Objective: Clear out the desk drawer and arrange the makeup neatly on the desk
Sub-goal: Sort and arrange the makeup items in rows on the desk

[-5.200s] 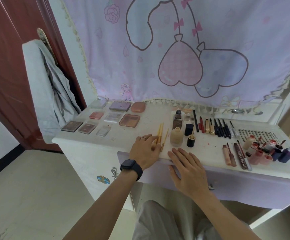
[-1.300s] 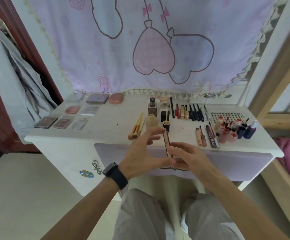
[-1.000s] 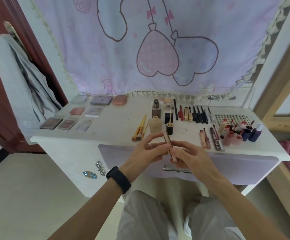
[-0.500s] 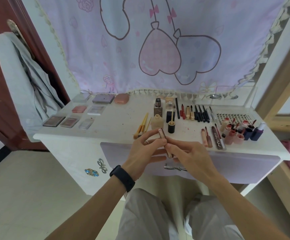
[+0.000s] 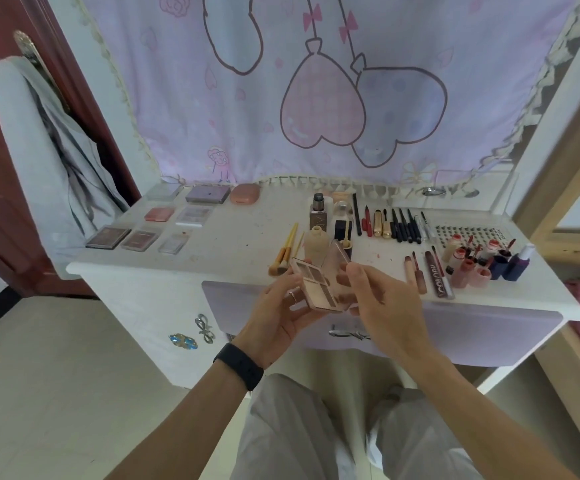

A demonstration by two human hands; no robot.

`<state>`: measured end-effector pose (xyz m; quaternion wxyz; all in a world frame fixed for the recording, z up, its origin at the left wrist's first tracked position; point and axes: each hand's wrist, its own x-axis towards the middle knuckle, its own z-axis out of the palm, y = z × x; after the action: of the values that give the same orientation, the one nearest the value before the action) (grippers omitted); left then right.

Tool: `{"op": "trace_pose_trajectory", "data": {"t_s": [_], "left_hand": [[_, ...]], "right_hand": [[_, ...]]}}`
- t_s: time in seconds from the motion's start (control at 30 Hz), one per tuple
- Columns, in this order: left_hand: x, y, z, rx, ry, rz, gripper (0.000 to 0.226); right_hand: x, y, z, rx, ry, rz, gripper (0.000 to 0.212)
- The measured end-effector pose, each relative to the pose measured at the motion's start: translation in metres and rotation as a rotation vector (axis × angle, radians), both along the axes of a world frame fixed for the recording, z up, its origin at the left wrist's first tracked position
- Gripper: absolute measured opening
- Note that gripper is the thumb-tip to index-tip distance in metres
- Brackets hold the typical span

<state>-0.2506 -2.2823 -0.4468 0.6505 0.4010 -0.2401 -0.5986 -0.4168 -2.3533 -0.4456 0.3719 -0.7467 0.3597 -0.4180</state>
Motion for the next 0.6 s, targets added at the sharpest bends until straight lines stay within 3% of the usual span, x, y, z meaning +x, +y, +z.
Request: {"op": "trace_pose_trajectory", "data": {"t_s": [0.13,0.37,0.43,0.53,0.6], "left_hand": [[0.004,0.002,-0.005,-0.021,0.180,0.002,0.047],[0.028,0.019,0.001,0.048,0.252,-0.052,0.056],[0.037,0.023,0.009,0.099,0.107,-0.055,0.054],[0.051,0.028,0.025,0.192,-0.348,-0.081,0.055],[0.061,0.030,0.034,0.207,-0.666,-0.129,0.070]], "right_hand": [[0.000,0.003,-0.008,-0.139,0.121,-0.003,0.038],[0.004,0.006,-0.012,0.100,-0.098,-0.029,0.021],[0.009,0.009,-0.013,0.146,-0.113,-0.008,0.021],[0.022,0.012,-0.014,0.173,-0.075,0.027,0.018],[0.031,0.015,-0.014,0.185,-0.065,0.050,0.027]]}}
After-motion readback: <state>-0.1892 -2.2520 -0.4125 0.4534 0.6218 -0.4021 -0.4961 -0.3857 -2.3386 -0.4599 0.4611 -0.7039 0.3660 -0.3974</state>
